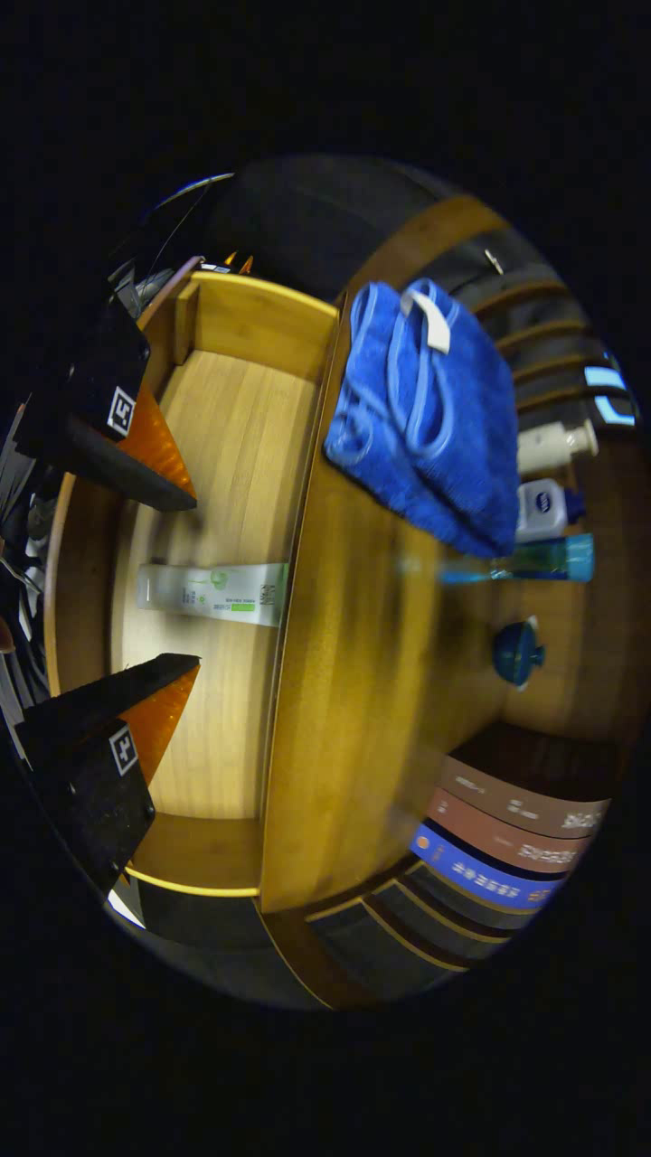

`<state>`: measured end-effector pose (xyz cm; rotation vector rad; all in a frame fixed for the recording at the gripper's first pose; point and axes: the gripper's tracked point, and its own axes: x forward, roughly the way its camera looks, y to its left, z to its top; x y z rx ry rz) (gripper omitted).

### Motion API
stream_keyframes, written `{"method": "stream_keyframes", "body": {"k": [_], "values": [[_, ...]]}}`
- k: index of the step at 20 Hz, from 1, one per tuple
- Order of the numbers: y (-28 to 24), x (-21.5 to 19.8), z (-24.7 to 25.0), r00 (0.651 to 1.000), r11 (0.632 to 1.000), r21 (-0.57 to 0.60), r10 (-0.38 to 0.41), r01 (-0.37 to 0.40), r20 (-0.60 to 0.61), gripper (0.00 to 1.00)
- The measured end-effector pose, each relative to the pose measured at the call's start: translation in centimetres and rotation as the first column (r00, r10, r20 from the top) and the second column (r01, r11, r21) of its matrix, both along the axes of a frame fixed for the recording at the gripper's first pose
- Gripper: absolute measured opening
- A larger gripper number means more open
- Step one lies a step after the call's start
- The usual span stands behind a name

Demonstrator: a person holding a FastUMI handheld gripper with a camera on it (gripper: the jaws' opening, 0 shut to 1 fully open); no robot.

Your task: Pull open the drawer, take out the items inside it, and place them on the countertop above the cabinet.

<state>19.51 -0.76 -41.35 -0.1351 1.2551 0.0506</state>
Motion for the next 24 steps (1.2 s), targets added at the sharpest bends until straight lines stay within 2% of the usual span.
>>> {"method": "stream_keyframes", "body": {"k": [2,4,7,9,12,13,16,17,19,22,24], "values": [[-0.4,0.5,-1.8,1.000,1.000,-0.020,-0.015,0.015,-0.023,0.99],[-0.5,0.6,-3.1,0.999,0.999,-0.042,0.002,-0.003,-0.041,0.99],[-1.2,0.8,-4.5,0.995,0.996,-0.078,0.035,-0.043,-0.093,0.86],[-0.9,-0.3,-5.1,0.991,0.999,-0.050,0.014,-0.020,-0.134,0.77],[-0.2,-1.9,-5.7,0.979,0.999,-0.014,-0.054,0.053,-0.198,0.63],[-0.2,-1.9,-5.2,0.977,0.999,-0.022,-0.041,0.038,-0.210,0.59],[0.3,-1.6,-5.6,0.982,0.999,-0.034,-0.006,0.000,-0.187,0.43],[0.7,-1.4,-5.4,0.984,1.000,-0.016,-0.019,0.017,-0.178,0.35],[1.5,-0.7,-4.2,0.985,0.998,0.036,-0.053,0.060,-0.163,0.34],[1.7,-0.9,-1.2,0.990,0.999,0.027,-0.032,0.036,-0.141,0.34],[2.7,-1.2,0.7,0.992,0.996,0.077,-0.026,0.035,-0.123,0.34]]}}
